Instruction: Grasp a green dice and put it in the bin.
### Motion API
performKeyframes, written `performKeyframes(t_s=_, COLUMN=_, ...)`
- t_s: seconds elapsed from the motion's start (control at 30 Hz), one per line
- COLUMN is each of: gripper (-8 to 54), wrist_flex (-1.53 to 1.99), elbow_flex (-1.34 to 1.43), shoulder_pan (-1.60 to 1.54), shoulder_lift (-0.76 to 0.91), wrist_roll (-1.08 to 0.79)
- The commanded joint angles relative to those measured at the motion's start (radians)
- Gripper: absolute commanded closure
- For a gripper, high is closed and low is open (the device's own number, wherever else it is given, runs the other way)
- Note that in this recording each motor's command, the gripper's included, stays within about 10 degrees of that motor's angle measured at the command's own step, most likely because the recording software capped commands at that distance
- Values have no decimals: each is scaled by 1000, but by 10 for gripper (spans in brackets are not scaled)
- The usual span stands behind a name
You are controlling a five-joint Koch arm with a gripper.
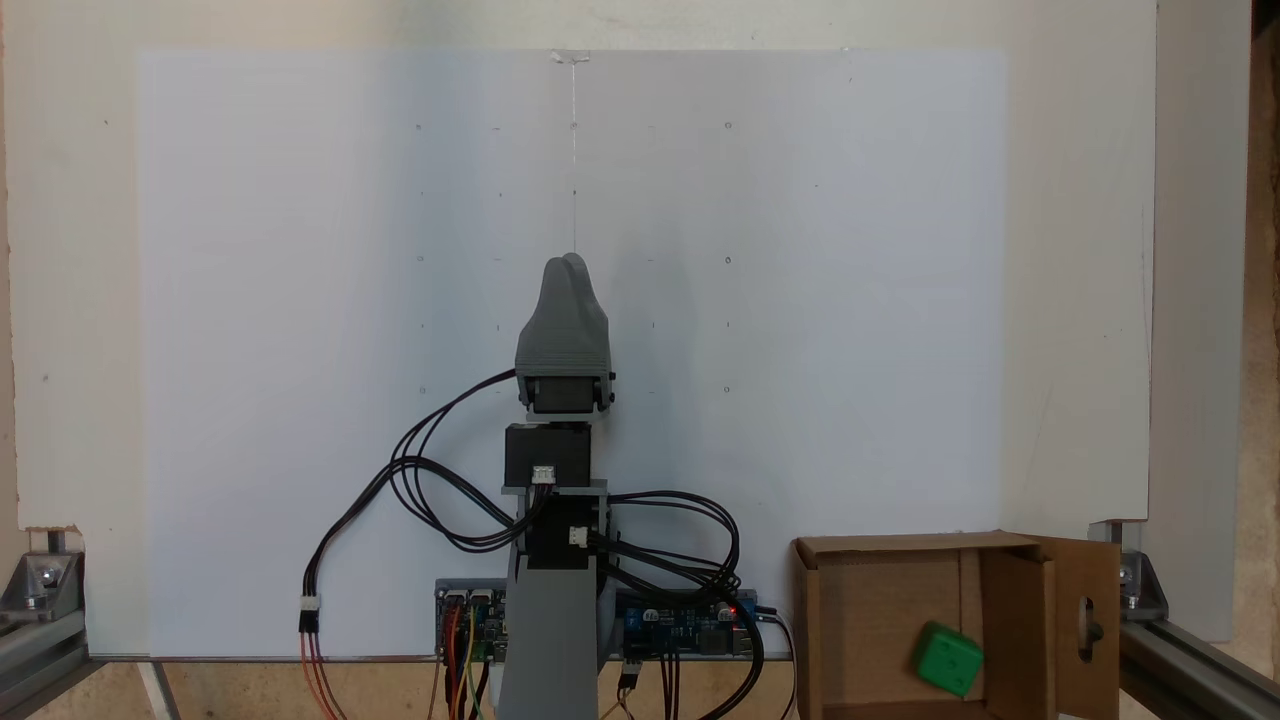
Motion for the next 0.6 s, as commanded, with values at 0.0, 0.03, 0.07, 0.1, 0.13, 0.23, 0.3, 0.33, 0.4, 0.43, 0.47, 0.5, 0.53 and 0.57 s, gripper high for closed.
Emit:
performKeyframes(t_s=0.0, gripper=1, wrist_flex=-54, elbow_flex=48, shoulder_pan=12, shoulder_lift=97, wrist_roll=29)
performKeyframes(t_s=0.03, gripper=1, wrist_flex=-54, elbow_flex=48, shoulder_pan=12, shoulder_lift=97, wrist_roll=29)
performKeyframes(t_s=0.07, gripper=1, wrist_flex=-54, elbow_flex=48, shoulder_pan=12, shoulder_lift=97, wrist_roll=29)
performKeyframes(t_s=0.1, gripper=1, wrist_flex=-54, elbow_flex=48, shoulder_pan=12, shoulder_lift=97, wrist_roll=29)
performKeyframes(t_s=0.13, gripper=2, wrist_flex=-52, elbow_flex=48, shoulder_pan=12, shoulder_lift=97, wrist_roll=29)
performKeyframes(t_s=0.23, gripper=2, wrist_flex=-18, elbow_flex=48, shoulder_pan=12, shoulder_lift=95, wrist_roll=29)
performKeyframes(t_s=0.3, gripper=3, wrist_flex=-6, elbow_flex=48, shoulder_pan=11, shoulder_lift=95, wrist_roll=29)
performKeyframes(t_s=0.33, gripper=3, wrist_flex=3, elbow_flex=48, shoulder_pan=11, shoulder_lift=95, wrist_roll=29)
performKeyframes(t_s=0.4, gripper=3, wrist_flex=3, elbow_flex=48, shoulder_pan=11, shoulder_lift=95, wrist_roll=31)
performKeyframes(t_s=0.43, gripper=3, wrist_flex=3, elbow_flex=48, shoulder_pan=11, shoulder_lift=95, wrist_roll=31)
performKeyframes(t_s=0.47, gripper=3, wrist_flex=3, elbow_flex=48, shoulder_pan=11, shoulder_lift=95, wrist_roll=31)
performKeyframes(t_s=0.5, gripper=3, wrist_flex=2, elbow_flex=48, shoulder_pan=11, shoulder_lift=95, wrist_roll=31)
performKeyframes(t_s=0.53, gripper=3, wrist_flex=3, elbow_flex=48, shoulder_pan=11, shoulder_lift=95, wrist_roll=31)
performKeyframes(t_s=0.57, gripper=3, wrist_flex=2, elbow_flex=48, shoulder_pan=11, shoulder_lift=95, wrist_roll=29)
